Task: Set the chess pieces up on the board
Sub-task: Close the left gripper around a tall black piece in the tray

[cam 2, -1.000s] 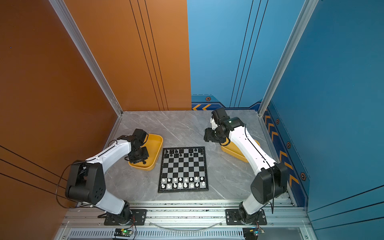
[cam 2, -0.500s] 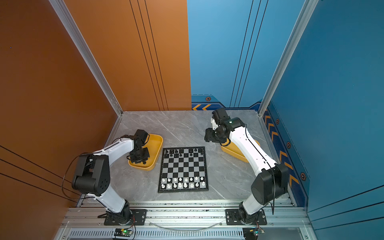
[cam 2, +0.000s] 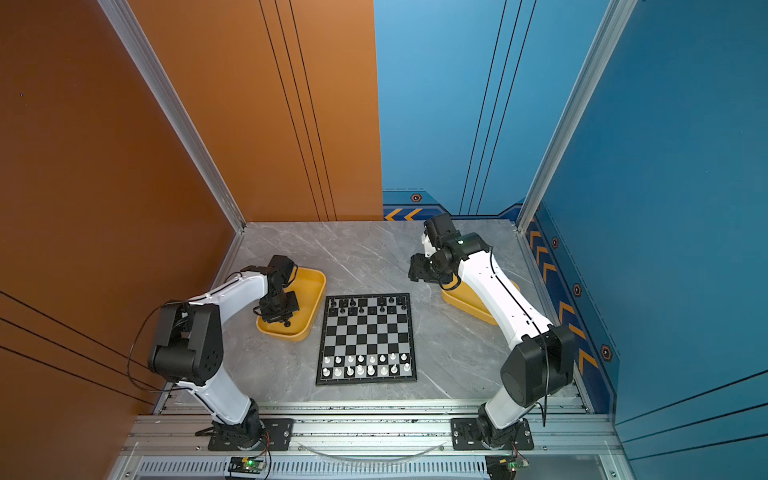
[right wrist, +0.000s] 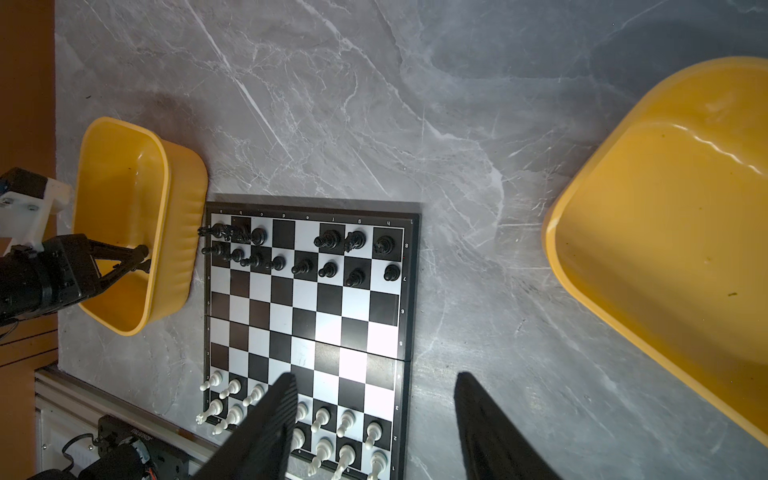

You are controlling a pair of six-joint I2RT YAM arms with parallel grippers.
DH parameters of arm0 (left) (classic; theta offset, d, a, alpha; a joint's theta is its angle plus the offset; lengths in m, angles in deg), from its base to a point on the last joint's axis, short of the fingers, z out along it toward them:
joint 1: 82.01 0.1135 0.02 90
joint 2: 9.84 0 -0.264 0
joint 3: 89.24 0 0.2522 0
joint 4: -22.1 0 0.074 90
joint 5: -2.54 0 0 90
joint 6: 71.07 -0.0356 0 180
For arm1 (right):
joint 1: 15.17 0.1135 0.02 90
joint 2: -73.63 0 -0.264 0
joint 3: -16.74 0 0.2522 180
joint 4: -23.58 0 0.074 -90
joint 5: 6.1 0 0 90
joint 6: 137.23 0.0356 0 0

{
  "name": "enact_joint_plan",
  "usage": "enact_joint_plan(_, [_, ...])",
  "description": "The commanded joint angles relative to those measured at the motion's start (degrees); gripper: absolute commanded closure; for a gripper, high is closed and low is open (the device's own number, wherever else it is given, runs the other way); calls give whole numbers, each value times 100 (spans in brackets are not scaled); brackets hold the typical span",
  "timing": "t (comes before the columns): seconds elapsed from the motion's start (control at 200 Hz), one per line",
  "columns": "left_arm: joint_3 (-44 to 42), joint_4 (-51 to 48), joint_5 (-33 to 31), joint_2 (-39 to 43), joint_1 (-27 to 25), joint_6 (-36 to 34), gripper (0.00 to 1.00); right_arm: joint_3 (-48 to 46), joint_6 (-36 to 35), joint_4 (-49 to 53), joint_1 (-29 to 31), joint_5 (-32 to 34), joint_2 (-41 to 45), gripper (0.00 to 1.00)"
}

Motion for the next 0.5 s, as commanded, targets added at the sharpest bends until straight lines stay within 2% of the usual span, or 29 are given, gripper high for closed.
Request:
enact_joint_plan(0.0, [308,-196,227,-27,-10,-69,94,219,39,59,-27,80,-133,37])
enact_joint_plan(0.496, [1902,-1087,29,82,-769,20,95,310,-38,102,-35,28,-239,37])
